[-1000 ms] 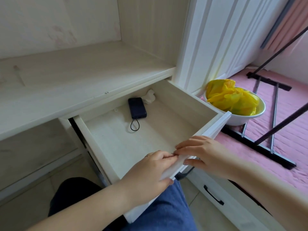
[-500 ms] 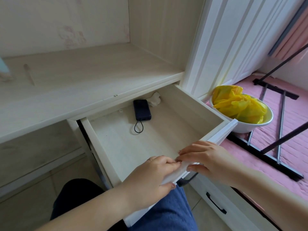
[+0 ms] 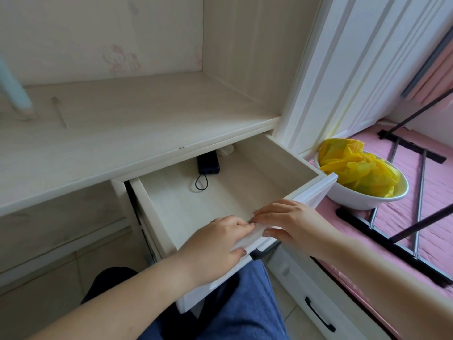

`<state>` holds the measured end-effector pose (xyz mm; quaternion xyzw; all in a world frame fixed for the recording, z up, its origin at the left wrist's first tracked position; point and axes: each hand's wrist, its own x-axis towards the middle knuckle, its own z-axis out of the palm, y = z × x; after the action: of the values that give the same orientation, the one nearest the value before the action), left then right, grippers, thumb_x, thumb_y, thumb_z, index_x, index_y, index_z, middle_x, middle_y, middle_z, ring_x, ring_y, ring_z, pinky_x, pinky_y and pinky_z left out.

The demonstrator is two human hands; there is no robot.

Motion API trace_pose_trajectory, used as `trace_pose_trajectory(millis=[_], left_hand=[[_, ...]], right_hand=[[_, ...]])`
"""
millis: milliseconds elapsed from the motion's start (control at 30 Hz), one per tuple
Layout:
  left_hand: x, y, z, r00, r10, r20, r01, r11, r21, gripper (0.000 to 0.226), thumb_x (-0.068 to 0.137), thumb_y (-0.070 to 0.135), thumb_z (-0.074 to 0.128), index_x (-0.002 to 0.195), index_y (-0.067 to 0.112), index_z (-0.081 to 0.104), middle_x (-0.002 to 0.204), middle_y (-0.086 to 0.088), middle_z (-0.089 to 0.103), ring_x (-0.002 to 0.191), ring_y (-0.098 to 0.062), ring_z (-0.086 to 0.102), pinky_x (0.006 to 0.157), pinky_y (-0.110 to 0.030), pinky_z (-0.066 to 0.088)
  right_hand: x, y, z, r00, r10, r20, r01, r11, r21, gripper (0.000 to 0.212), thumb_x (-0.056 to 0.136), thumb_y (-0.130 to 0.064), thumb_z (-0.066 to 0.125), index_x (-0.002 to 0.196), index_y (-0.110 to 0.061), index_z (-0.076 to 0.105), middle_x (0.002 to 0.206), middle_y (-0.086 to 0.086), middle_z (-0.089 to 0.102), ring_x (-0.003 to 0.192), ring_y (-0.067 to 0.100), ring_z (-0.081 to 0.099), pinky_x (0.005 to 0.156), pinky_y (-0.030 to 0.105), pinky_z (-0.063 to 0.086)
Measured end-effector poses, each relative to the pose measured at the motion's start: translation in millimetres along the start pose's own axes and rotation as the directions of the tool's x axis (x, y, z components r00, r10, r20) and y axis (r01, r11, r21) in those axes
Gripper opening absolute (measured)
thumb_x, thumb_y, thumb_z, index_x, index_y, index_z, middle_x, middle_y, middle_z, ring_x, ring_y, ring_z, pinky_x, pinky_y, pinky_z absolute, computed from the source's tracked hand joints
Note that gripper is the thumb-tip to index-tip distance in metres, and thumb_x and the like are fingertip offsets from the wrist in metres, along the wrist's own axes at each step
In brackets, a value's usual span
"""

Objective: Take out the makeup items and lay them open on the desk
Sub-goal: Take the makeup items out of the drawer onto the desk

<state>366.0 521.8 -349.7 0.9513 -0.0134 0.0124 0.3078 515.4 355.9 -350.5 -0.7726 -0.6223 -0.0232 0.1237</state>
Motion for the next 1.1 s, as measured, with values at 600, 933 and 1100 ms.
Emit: trace_pose_trajectory(millis=[600,933,1100], left_hand=[[29,-63,-76,0.947,-0.201,-0.25,0.315,0.727,0.61,0.102,0.078,0.074,0.041,0.15,0.018,-0.005,0.159,-0.007,-0.015,0.144,-0.025,-0.023,0.112,-0.057,-0.017],[51,-88,-107,0.93,-0.215,-0.299,0.366,0.62,0.694,0.116,0.075,0.076,0.044,0.147,0.007,-0.015,0.158,-0.012,-0.013,0.145,-0.027,-0.017,0.114,-0.051,-0.014],[62,-98,-117,0.92,-0.249,-0.304,0.392,0.623,0.677,0.119,0.074,0.073,0.051,0.147,0.005,-0.012,0.158,-0.014,-0.011,0.146,-0.027,-0.015,0.117,-0.044,-0.01]], right_hand=[[125,21,-3,0.999,0.033,-0.013,-0.036,0.972,-0.231,0.086,0.075,-0.052,0.068,0.146,-0.025,0.028,0.157,0.006,0.02,0.146,0.026,0.013,0.117,0.051,0.014],[187,35,-3,0.992,0.052,0.114,-0.014,0.95,-0.312,0.1,0.077,-0.065,0.056,0.15,-0.028,-0.002,0.159,0.002,-0.01,0.147,0.021,-0.011,0.12,0.045,0.003],[208,39,2,0.995,0.035,0.091,-0.009,0.963,-0.27,0.098,0.077,-0.062,0.059,0.15,-0.03,0.003,0.16,0.002,-0.002,0.147,0.02,-0.004,0.119,0.041,0.004]])
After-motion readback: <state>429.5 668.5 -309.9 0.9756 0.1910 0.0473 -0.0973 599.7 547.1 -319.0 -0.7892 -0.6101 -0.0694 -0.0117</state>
